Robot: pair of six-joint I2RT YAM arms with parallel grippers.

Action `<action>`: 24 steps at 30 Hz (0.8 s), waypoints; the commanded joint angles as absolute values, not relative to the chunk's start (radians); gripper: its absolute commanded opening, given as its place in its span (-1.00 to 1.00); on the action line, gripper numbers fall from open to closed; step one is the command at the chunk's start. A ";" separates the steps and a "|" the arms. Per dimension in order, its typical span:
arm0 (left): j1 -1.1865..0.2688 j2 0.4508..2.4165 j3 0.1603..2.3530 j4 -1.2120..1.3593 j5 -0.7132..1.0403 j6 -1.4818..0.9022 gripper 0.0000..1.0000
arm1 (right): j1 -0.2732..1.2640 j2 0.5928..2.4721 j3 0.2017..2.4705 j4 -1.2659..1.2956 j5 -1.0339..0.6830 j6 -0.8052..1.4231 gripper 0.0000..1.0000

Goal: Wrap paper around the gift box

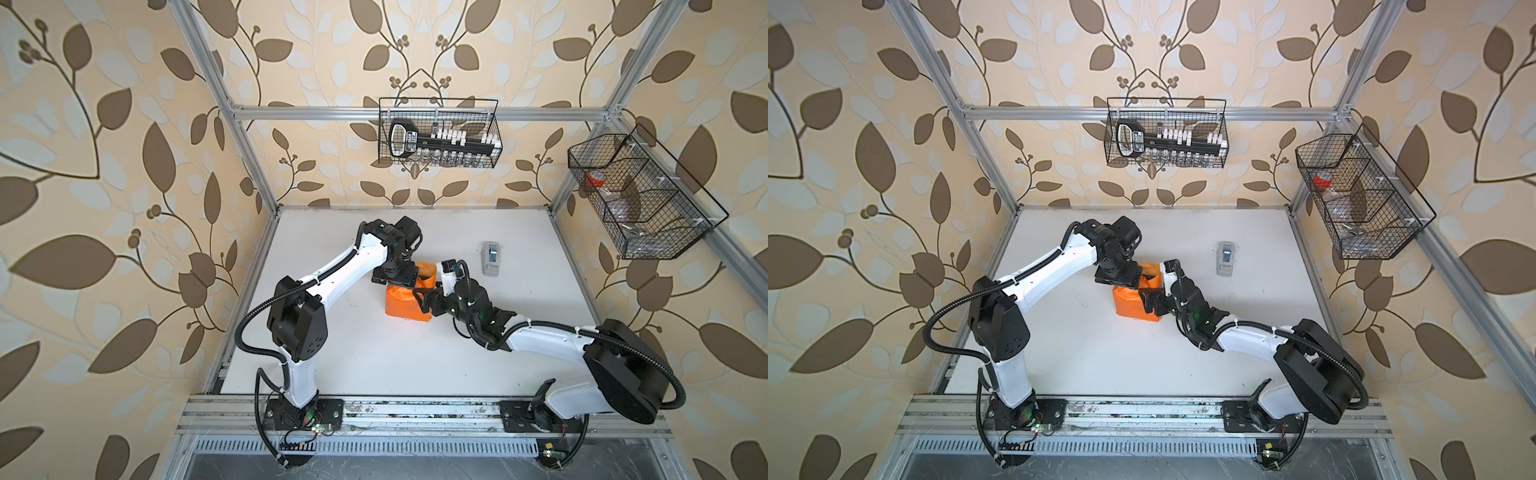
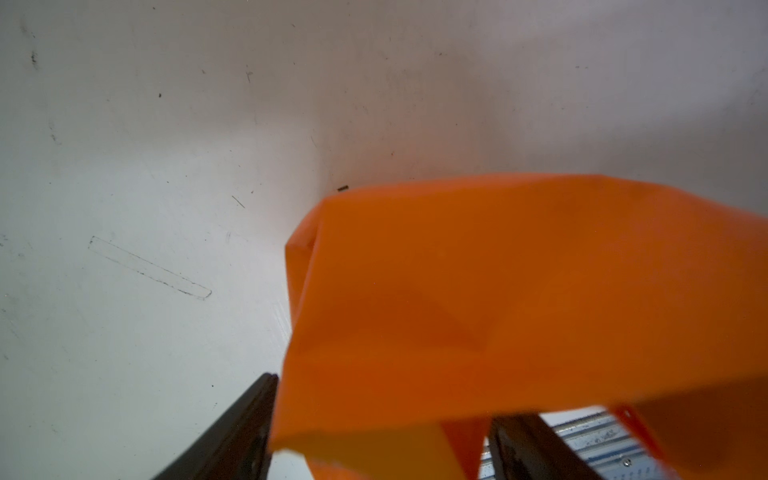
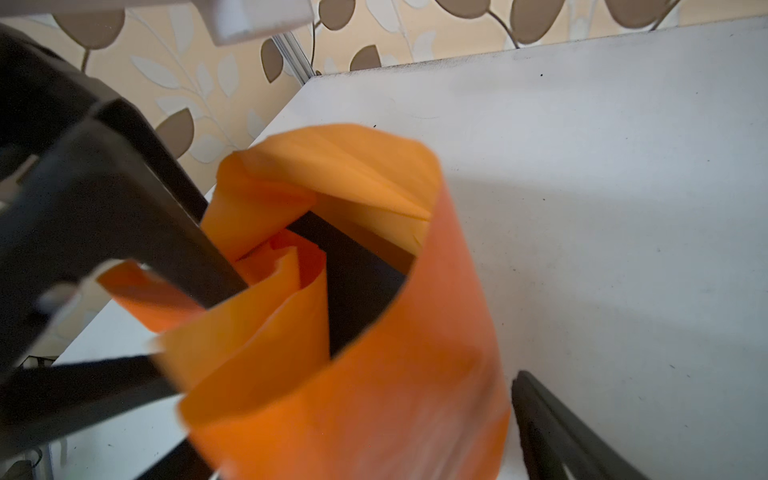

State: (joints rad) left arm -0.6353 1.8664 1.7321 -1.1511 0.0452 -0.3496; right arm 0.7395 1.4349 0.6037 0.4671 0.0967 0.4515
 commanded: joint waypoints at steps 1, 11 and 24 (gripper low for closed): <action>-0.641 1.863 1.794 -1.161 0.013 -0.373 0.56 | 0.749 1.461 0.574 0.408 0.089 0.429 0.79; -0.633 1.853 1.852 -1.168 -0.090 -0.388 0.53 | 0.749 1.448 0.571 0.403 0.092 0.425 0.79; -0.633 1.877 1.898 -1.233 -0.039 -0.337 -0.49 | 0.751 1.458 0.571 0.413 0.087 0.431 0.78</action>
